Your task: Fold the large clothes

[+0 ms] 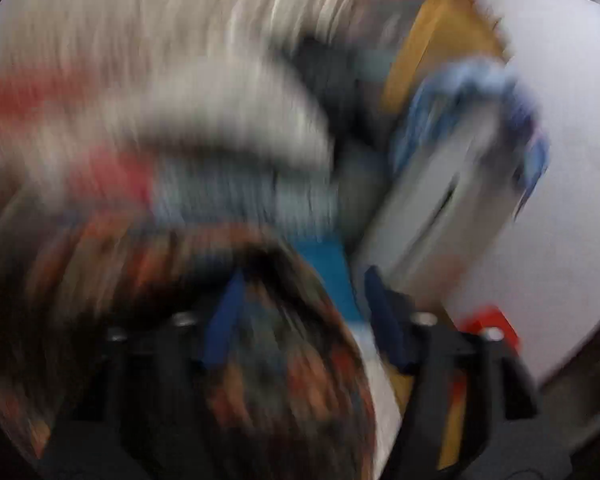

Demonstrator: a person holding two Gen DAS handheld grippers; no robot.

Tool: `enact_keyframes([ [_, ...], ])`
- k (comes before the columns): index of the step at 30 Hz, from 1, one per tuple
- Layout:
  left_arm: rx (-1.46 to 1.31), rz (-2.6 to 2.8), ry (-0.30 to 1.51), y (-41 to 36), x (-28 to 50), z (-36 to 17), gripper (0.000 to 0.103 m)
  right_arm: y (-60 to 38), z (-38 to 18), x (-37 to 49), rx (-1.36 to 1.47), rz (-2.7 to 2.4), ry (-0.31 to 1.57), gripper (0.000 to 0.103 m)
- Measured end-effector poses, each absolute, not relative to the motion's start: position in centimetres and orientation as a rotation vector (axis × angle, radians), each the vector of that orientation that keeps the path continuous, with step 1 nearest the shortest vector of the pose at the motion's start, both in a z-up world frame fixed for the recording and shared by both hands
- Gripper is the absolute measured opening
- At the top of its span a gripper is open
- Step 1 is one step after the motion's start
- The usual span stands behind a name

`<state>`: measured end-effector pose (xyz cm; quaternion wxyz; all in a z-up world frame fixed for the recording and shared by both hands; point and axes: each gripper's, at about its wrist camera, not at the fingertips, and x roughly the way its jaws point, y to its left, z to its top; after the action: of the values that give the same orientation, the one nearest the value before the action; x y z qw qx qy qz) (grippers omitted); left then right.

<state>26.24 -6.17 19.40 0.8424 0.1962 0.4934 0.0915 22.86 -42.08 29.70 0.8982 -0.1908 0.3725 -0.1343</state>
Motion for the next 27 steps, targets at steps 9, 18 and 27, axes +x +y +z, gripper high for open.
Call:
enact_keyframes([
  [9, 0.386, -0.034, 1.057, -1.8, 23.1, 13.8, 0.016, -36.5, 19.9, 9.7, -0.229, 0.087, 0.746, 0.056],
  [18, 0.141, -0.143, 0.948, 8.1, 10.0, 17.8, 0.016, -24.6, 19.5, 1.2, 0.106, 0.634, 0.896, 0.073],
  [27, -0.029, -0.176, 1.013, 13.3, -3.3, 11.8, 0.016, -19.8, 14.0, 1.7, 0.116, 0.518, 1.214, 0.008],
])
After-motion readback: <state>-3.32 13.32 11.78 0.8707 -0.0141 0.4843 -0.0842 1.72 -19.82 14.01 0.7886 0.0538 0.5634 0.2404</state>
